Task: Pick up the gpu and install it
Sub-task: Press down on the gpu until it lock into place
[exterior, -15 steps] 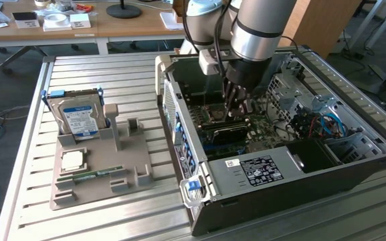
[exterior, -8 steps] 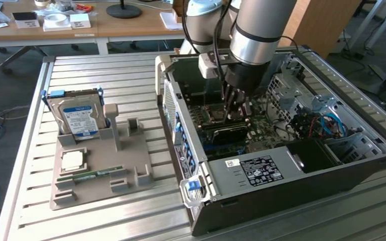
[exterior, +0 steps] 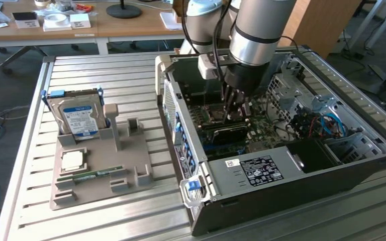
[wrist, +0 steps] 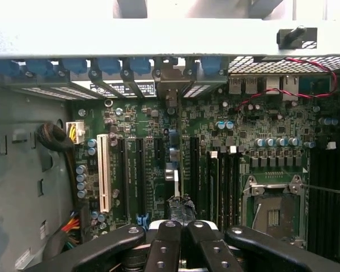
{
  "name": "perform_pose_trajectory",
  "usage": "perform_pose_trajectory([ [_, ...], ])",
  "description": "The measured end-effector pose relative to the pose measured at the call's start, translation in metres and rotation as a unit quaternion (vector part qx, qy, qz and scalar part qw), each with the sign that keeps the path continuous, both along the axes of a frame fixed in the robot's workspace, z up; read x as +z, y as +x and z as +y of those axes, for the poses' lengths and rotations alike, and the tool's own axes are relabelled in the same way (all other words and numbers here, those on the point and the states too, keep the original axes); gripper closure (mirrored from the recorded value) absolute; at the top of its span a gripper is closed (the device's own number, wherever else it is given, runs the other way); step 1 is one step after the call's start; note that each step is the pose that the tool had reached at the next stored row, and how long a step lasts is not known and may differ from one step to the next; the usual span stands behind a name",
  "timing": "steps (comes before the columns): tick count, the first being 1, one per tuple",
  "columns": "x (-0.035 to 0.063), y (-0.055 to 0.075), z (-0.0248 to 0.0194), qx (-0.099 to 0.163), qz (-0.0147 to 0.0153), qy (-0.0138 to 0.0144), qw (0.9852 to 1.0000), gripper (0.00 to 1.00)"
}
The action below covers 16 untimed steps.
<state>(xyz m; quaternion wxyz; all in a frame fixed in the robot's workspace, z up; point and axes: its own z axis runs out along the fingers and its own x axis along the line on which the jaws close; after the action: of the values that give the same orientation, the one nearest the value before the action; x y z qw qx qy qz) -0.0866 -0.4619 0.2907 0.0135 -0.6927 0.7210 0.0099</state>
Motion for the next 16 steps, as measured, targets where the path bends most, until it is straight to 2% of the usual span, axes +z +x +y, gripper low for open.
perform_pose_trajectory([
  [3, -0.0012, -0.0003, 0.0023, 0.000, 0.0000, 0.0000, 1.0000, 0.89],
  [10, -0.0063, -0.0003, 0.0026, 0.000, 0.0000, 0.0000, 1.0000, 0.89],
  [16, -0.0067, -0.0003, 0.0027, 0.000, 0.0000, 0.0000, 1.0000, 0.89],
])
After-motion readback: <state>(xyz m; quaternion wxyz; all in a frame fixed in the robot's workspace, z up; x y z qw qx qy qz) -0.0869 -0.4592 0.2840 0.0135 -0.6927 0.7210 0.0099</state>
